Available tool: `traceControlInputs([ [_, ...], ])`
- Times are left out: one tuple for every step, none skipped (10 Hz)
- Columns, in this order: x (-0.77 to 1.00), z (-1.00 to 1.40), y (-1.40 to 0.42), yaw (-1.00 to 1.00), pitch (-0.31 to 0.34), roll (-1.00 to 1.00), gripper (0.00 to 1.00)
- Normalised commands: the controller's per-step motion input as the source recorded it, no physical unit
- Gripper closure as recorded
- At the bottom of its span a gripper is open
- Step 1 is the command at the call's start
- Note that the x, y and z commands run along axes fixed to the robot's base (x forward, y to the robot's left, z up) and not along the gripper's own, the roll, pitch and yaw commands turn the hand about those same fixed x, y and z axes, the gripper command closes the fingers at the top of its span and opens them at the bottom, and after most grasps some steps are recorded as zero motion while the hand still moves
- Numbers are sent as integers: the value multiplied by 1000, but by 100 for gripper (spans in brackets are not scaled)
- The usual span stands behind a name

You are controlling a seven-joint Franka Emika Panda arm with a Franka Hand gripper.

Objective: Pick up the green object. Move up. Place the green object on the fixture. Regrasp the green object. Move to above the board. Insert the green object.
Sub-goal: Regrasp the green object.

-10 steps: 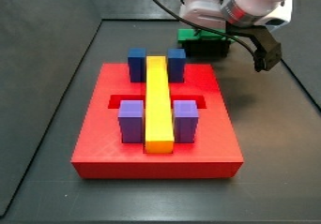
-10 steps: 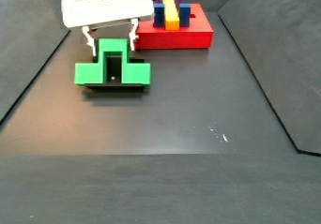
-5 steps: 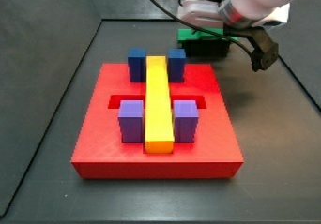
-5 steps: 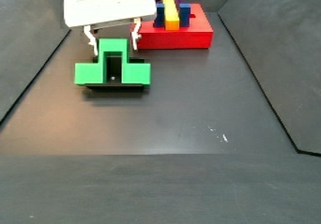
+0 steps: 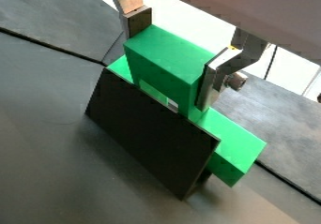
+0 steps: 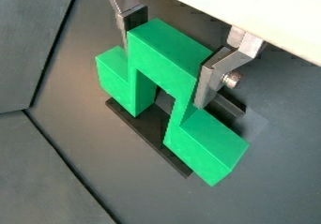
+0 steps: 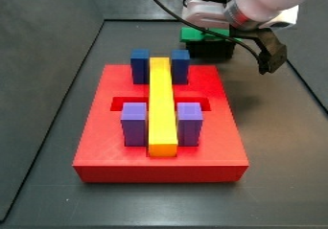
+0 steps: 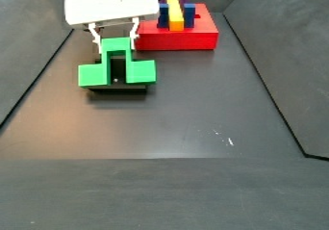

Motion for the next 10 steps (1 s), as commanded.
traceControlInputs([
  [0, 0, 0, 0, 0, 0, 100],
  [0, 0, 0, 0, 0, 0, 100],
  [0, 0, 0, 0, 0, 0, 100],
  [0, 0, 0, 0, 0, 0, 100],
  [0, 0, 0, 0, 0, 0, 100],
  [0, 0, 0, 0, 0, 0, 100],
  [0, 0, 0, 0, 0, 0, 100],
  [0, 0, 0, 0, 0, 0, 100],
  [0, 0, 0, 0, 0, 0, 100],
  [0, 0, 0, 0, 0, 0, 100],
])
